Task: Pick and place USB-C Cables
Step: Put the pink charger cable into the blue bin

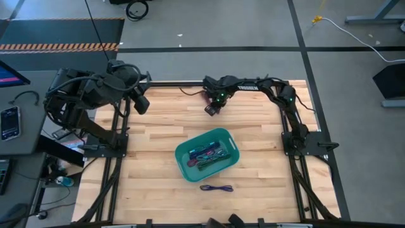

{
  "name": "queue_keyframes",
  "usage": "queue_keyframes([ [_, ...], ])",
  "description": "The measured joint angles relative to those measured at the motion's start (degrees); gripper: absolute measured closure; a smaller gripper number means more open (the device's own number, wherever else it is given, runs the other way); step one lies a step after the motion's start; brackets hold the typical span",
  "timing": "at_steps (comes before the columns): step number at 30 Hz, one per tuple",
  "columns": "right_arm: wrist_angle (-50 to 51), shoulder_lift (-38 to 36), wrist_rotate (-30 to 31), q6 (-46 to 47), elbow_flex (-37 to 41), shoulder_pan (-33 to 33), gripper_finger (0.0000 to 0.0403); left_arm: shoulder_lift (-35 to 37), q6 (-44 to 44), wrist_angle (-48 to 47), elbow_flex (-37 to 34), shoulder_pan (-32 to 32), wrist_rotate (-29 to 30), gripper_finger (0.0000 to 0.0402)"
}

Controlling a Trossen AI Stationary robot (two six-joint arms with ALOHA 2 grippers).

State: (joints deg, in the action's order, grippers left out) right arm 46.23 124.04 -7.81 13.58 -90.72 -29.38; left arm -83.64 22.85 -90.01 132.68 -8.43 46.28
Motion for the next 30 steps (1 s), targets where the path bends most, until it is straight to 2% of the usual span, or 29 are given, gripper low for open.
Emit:
queue_keyframes([
  [6, 5.21, 0.86, 0.12, -5.57, -8.59, 0.28, 0.0385, 0.00, -0.02, 0.00, 0.00, 0.00, 0.00, 0.0253],
  [15, 17.61, 0.32, 2.33, -17.22, -32.35, 3.44, 0.0385, 0.00, 0.04, -0.01, 0.00, 0.00, 0.00, 0.0253],
  [20, 28.87, 0.21, 1.98, -26.46, -44.16, 7.75, 0.0385, 0.00, 0.07, -0.01, 0.00, 0.00, 0.00, 0.0253],
  [24, 33.61, -4.25, 0.65, -29.93, -41.22, 11.80, 0.0385, 0.00, 0.10, 0.01, 0.00, 0.00, -0.01, 0.0253],
  [30, 41.58, -7.67, 1.06, -29.76, -41.16, 18.15, 0.0385, 0.00, 0.07, 0.00, 0.00, 0.00, -0.02, 0.0253],
])
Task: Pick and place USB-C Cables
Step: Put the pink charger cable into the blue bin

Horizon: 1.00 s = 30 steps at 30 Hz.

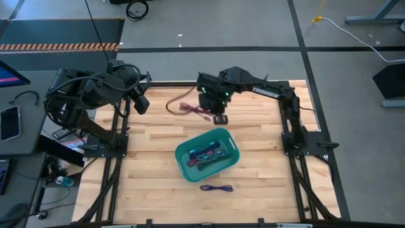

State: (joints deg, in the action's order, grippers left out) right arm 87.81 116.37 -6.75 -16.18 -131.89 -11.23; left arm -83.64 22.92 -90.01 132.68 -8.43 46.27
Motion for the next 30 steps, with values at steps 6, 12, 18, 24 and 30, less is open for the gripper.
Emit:
queue_keyframes([
  [6, 1.73, -2.42, -0.65, 2.44, 0.01, 5.49, 0.0385, 0.00, -0.02, -0.01, 0.00, 0.00, 0.00, 0.0253],
  [12, 1.83, -2.18, -0.90, 3.49, 0.01, 11.36, 0.0386, 0.00, 0.02, 0.02, 0.00, 0.00, -0.01, 0.0253],
  [18, -0.98, -2.05, -0.88, 8.16, 3.66, 15.06, 0.0386, 0.00, 0.42, -0.01, 0.00, -0.02, -0.01, 0.0253],
  [24, -3.36, -2.14, -0.82, 11.58, 12.91, 17.42, 0.0386, 0.00, 0.40, -0.01, 0.00, -0.24, -0.01, 0.0253],
  [30, -9.70, -2.14, 0.66, 10.86, 24.76, 19.31, 0.0386, 0.00, 0.79, -0.01, 0.00, -0.24, -0.01, 0.0253],
])
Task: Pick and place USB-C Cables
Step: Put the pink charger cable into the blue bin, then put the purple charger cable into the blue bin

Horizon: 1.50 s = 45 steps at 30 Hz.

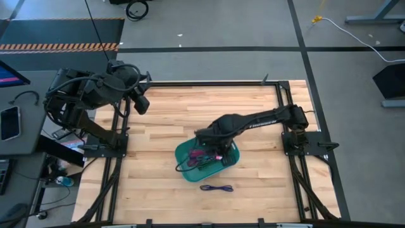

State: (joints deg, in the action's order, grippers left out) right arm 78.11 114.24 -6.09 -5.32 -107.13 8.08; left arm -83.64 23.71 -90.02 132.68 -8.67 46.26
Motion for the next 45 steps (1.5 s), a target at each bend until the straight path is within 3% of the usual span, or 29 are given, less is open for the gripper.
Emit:
queue_keyframes([
  [10, -12.42, 0.02, 0.18, -4.43, 15.74, 0.58, 0.0386, 0.00, 3.06, 0.01, 0.00, 0.00, -0.02, 0.0253],
  [18, -18.75, 0.01, 0.66, -4.78, 21.32, 0.55, 0.0386, 0.00, 3.60, 0.00, 0.00, 0.00, -0.04, 0.0253],
  [22, -18.83, 0.01, 0.66, -4.74, 21.31, 0.55, 0.0381, 0.00, 4.28, 0.00, 0.00, 0.00, -0.04, 0.0253],
  [30, -18.93, 0.02, 1.92, -2.39, 20.76, 0.55, 0.0300, 0.00, 4.17, 0.00, 0.00, 0.00, -0.04, 0.0253],
  [36, -17.95, 0.04, 2.24, -1.23, 20.22, 0.68, 0.0292, 0.00, 4.14, 0.01, 0.00, 0.00, -0.04, 0.0253],
  [45, -6.80, 0.04, 9.48, 0.54, 5.41, 0.85, 0.0291, 0.00, 4.05, 0.01, 0.00, 0.00, -0.04, 0.0253],
])
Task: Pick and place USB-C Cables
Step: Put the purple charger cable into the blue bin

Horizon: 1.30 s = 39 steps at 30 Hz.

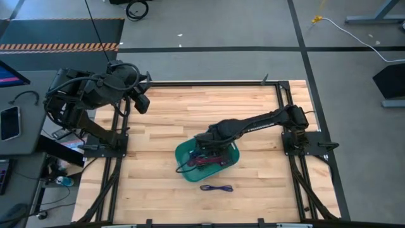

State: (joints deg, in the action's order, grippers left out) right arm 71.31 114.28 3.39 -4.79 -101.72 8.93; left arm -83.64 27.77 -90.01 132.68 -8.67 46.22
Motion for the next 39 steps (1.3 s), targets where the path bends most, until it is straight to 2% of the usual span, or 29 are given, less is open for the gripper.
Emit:
queue_keyframes([
  [6, 6.08, -0.02, -1.72, 6.47, -12.70, 1.59, 0.0290, 0.00, -0.54, 0.00, 0.00, 0.01, 0.00, 0.0253],
  [10, 7.23, -0.09, -3.90, 9.24, -17.22, 4.95, 0.0290, 0.00, -0.54, -0.01, 0.00, 0.00, 0.00, 0.0253],
  [17, 6.79, -0.07, -4.41, 18.42, -17.91, 11.60, 0.0290, 0.00, -0.52, -0.01, 0.00, 0.00, 0.00, 0.0253],
  [24, 1.13, 0.05, 3.39, 35.55, -17.91, 16.27, 0.0285, 0.00, -1.21, -0.01, 0.00, 0.00, 0.00, 0.0253],
  [31, -1.16, 3.08, 2.58, 48.21, -17.08, 18.51, 0.0254, 0.02, -4.71, -0.03, -0.02, 0.01, -1.76, 0.0253],
  [39, 1.09, 10.37, -1.59, 52.21, -16.97, 22.13, 0.0221, 0.00, -6.40, 0.01, -0.04, 0.01, -6.38, 0.0253],
])
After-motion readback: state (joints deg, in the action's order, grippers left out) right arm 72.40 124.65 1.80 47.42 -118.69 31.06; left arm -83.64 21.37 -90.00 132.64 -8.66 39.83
